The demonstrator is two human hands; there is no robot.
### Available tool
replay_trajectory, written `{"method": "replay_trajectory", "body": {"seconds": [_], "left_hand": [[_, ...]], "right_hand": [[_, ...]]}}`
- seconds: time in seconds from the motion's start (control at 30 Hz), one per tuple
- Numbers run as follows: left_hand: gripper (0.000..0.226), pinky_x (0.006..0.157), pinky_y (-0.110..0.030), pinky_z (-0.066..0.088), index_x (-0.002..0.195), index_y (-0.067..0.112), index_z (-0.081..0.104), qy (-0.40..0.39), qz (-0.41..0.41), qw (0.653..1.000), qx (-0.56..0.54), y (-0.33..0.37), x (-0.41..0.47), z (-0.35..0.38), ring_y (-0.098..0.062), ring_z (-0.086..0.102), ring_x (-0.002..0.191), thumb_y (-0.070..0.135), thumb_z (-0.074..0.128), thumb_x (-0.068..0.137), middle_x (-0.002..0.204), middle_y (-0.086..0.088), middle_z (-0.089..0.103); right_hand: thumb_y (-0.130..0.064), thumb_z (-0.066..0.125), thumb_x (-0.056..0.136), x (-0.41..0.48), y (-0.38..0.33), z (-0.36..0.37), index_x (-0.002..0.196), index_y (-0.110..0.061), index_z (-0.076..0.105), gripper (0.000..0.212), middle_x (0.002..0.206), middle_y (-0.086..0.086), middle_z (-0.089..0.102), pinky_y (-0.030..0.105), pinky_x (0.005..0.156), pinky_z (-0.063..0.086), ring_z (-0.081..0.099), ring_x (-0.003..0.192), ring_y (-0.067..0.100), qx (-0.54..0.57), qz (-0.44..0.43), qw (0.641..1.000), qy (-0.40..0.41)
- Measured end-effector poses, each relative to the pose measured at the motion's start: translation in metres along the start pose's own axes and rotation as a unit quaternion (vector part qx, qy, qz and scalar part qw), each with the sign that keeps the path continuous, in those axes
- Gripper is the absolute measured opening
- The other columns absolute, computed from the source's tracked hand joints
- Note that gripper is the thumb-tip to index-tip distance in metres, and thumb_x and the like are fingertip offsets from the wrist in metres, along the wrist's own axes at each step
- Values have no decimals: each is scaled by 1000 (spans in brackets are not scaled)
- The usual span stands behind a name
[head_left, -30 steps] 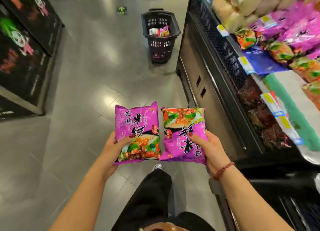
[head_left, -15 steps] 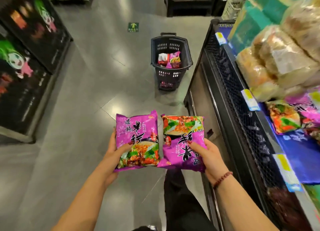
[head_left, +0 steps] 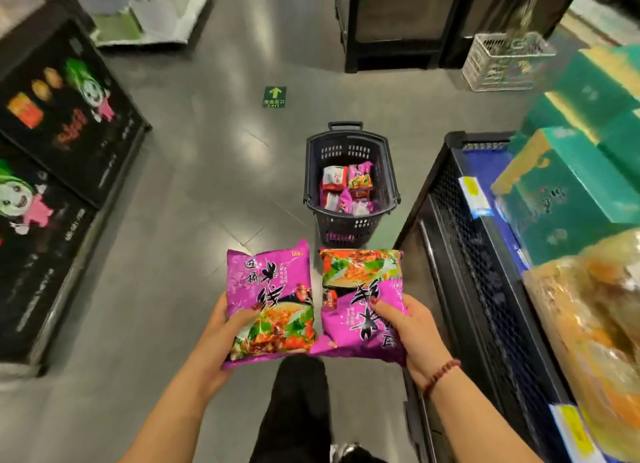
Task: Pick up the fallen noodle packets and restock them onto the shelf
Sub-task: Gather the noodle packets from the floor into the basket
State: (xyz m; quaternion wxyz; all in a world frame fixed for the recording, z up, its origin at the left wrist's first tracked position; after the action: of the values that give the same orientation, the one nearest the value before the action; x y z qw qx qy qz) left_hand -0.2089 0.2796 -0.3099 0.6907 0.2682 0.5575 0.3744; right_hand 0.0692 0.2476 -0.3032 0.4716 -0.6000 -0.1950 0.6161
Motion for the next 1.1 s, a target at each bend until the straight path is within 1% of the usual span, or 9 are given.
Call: {"method": "replay_trajectory", "body": {"seconds": [0.17,0.3,0.43,0.53,0.67,0.8,0.9,1.03,1.1], "left_hand": [[61,55,-33,57,121,30,52,-27,-16,999,11,52,108,10,-27,73,79,12,80,69,101,-8,74],[63,56,-33,58,129,33,48,-55,-45,997,30,100,189,25,-28,73,80,10,75,77,104,-9,74],[72,57,-35,58,131,31,48,-83,-52,994,51,144,252,52,-30,72,81,13,72,66,106,-9,73],[70,59,-37,59,128,28,51,-88,-61,993,50,159,298,73,-31,72,83,11,73,65,107,-11,73],[82,63,-37,59,134,24,44,-76,-95,991,61,164,357,98,-32,72,85,12,78,60,112,-14,70],[97,63,-34,59,135,23,37,-66,-119,987,88,173,410,129,-27,72,87,-5,85,55,114,-12,65],[78,61,-32,60,133,17,34,-30,-136,986,97,175,454,146,-24,70,83,-13,72,72,110,-11,63],[78,65,-37,61,136,18,30,38,-145,983,111,168,511,155,-29,70,87,-10,72,76,117,-16,60],[76,70,-40,61,133,21,30,60,-145,980,123,157,544,158,-30,70,88,-9,72,77,117,-15,60]], "right_hand": [[-9,71,82,98,-43,27,107,-3,63,27,92,16,74,46,79,57,71,82,34,-14,-6,999,29],[-9,72,82,162,-85,49,107,-5,64,26,92,14,74,48,80,57,71,85,34,-20,-7,998,52],[-9,72,82,209,-120,53,105,-8,64,25,91,12,75,36,66,59,72,82,30,-12,10,997,70],[-12,72,82,248,-139,46,107,-7,63,26,90,12,75,34,63,58,73,78,29,-11,28,996,87],[-12,72,82,311,-163,29,107,-10,60,27,88,11,74,30,55,57,73,73,26,-22,39,993,105],[-11,75,79,385,-178,14,107,-19,53,37,103,13,69,40,68,60,71,87,32,-10,54,992,111],[-10,77,76,436,-186,-2,109,-18,51,42,109,14,66,49,86,56,68,95,33,-19,66,989,130],[-10,78,77,497,-190,-22,117,-9,49,49,110,9,63,40,89,53,64,94,23,-55,68,982,170],[-11,78,77,529,-185,-32,121,-7,49,53,117,11,59,38,95,49,59,102,24,-75,68,974,201]]}}
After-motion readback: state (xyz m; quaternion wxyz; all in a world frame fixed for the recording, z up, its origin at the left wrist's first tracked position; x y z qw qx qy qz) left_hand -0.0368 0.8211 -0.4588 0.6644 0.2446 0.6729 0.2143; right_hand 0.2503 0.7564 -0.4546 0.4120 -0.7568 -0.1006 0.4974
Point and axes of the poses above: each hand's wrist, its own x-axis towards the middle knuckle, its own z-axis out of the palm, y = z × x, the point moved 9 cm from there along x, towards the middle knuckle
